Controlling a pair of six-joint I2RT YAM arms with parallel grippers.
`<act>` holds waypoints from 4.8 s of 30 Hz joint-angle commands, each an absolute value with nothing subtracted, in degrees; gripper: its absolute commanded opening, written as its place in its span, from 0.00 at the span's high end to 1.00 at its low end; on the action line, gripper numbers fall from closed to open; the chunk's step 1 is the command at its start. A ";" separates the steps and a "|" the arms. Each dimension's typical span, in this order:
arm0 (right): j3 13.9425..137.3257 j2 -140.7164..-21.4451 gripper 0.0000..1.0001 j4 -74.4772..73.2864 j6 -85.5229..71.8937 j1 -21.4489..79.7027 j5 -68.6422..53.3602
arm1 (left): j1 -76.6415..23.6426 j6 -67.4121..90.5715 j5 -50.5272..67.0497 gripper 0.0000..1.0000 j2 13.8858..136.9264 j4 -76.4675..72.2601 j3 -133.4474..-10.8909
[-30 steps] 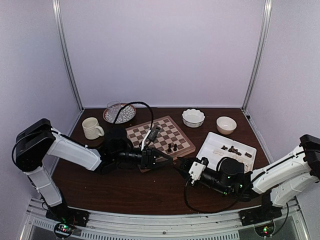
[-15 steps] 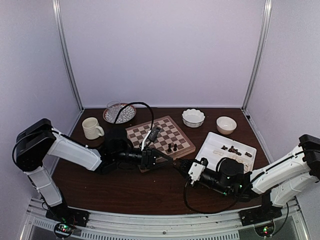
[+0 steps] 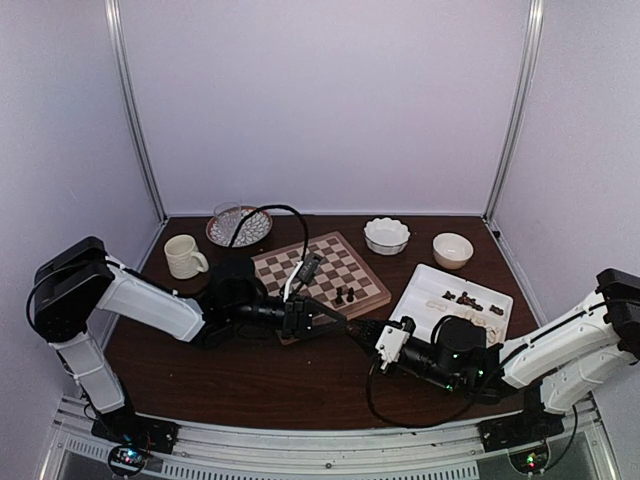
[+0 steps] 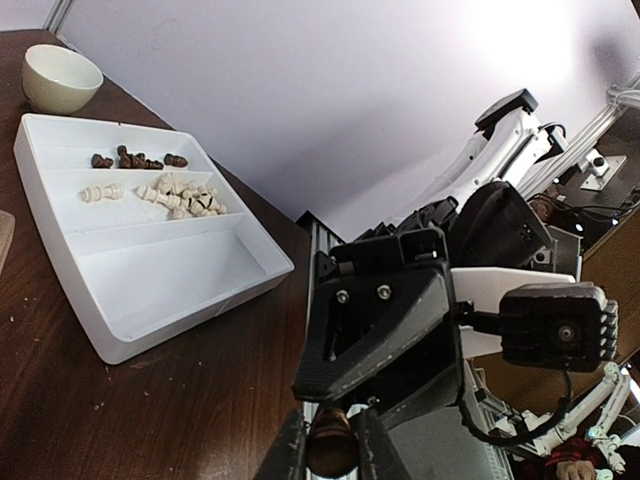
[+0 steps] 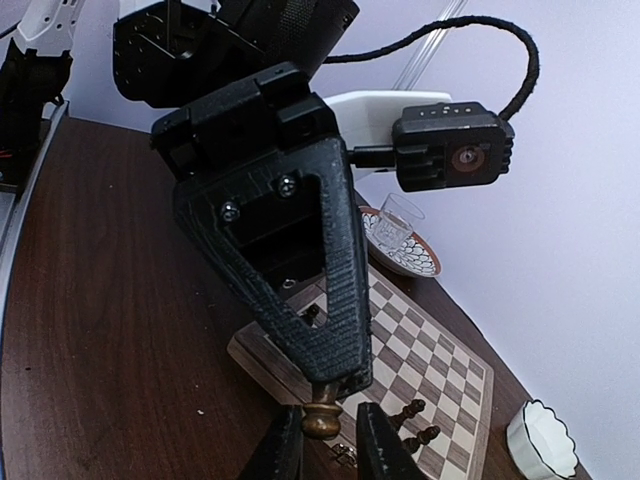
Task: Set up the chess pieces on the board
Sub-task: Pass from the left arm to the right, then pass from the right arm to the left
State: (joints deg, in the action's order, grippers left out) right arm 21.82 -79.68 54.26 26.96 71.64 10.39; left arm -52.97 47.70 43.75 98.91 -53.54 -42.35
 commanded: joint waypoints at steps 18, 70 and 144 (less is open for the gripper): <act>24.12 -75.04 1.00 45.48 24.14 71.93 12.24 | -52.68 39.08 34.49 0.42 92.07 -54.81 -36.78; 68.15 -95.53 1.00 -13.19 -7.60 57.48 -44.68 | -54.65 -29.35 24.13 0.35 78.89 -62.86 -15.83; 60.82 -92.39 1.00 2.15 -14.63 56.31 -46.93 | -57.40 -31.47 21.15 0.61 76.11 -60.38 -15.97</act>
State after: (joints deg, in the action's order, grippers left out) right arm 61.28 -93.76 -0.10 -13.96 56.60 -45.58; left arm -57.12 -31.62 20.45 76.38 -57.43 -16.49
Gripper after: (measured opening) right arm 0.090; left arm 0.396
